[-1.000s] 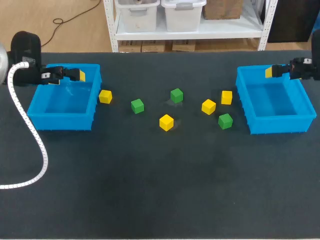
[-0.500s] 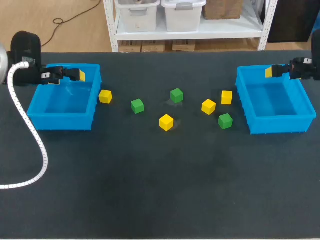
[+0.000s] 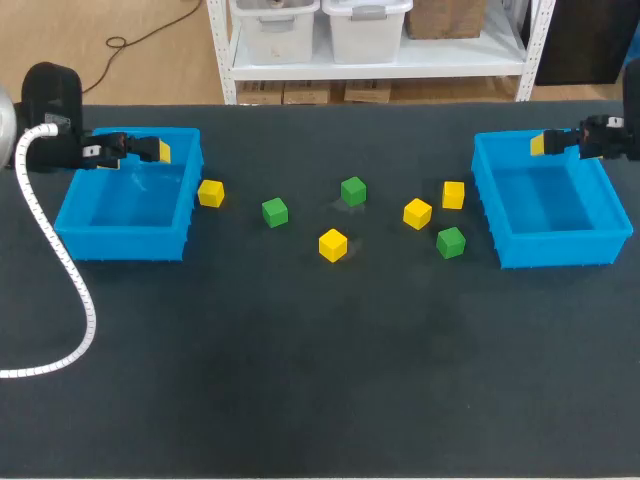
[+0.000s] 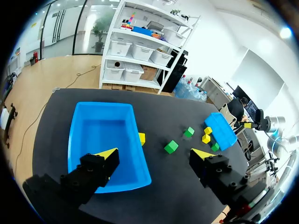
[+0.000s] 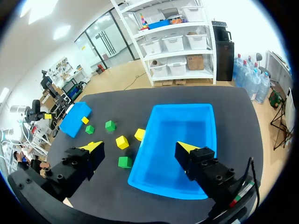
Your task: Put the green cubes in the right bin and the yellow cubes in the left bin.
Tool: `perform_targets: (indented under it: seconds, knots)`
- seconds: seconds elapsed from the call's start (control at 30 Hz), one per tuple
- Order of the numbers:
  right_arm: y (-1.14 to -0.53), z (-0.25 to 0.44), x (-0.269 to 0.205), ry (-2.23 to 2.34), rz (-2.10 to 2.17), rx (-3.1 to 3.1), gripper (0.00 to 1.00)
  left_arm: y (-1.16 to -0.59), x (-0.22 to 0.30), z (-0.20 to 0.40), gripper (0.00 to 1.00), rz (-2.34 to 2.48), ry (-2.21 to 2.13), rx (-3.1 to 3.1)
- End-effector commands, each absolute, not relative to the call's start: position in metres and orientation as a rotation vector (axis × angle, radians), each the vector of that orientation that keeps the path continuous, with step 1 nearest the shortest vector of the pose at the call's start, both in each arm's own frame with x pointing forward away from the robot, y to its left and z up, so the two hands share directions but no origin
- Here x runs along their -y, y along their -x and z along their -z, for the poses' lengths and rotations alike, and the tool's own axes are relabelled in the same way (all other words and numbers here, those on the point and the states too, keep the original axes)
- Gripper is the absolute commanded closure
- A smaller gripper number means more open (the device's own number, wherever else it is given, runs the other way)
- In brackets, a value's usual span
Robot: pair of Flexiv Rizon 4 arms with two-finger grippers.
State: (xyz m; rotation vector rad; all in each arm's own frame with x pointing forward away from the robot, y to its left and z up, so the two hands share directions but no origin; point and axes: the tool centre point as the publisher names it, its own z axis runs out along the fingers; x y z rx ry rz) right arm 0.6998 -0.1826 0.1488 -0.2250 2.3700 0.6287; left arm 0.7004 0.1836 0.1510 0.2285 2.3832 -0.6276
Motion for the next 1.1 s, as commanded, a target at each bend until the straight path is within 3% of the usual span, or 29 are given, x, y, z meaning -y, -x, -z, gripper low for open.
perform_targets:
  seconds: [0.03, 0.37, 0.67, 1.1]
  knots:
    - [-0.7, -0.149, 0.183, 0.226, -0.628, -2.37, 0.0, -0.7, -0.185, -0.15, 0.0, 0.635, -0.23, -2.376]
    - [-0.707, -0.181, 0.169, 0.364, -0.467, -2.44, 0.0, -0.7, -0.185, -0.15, 0.0, 0.635, -0.23, -2.376]
    - [-0.708, -0.207, 0.123, 0.626, -0.159, -2.683, 0.0, -0.7, -0.185, -0.15, 0.0, 0.635, -0.23, -2.376]
    - [-0.685, -0.153, 0.067, 0.944, 0.068, -2.905, 0.0, -0.7, -0.185, -0.15, 0.0, 0.635, -0.23, -2.376]
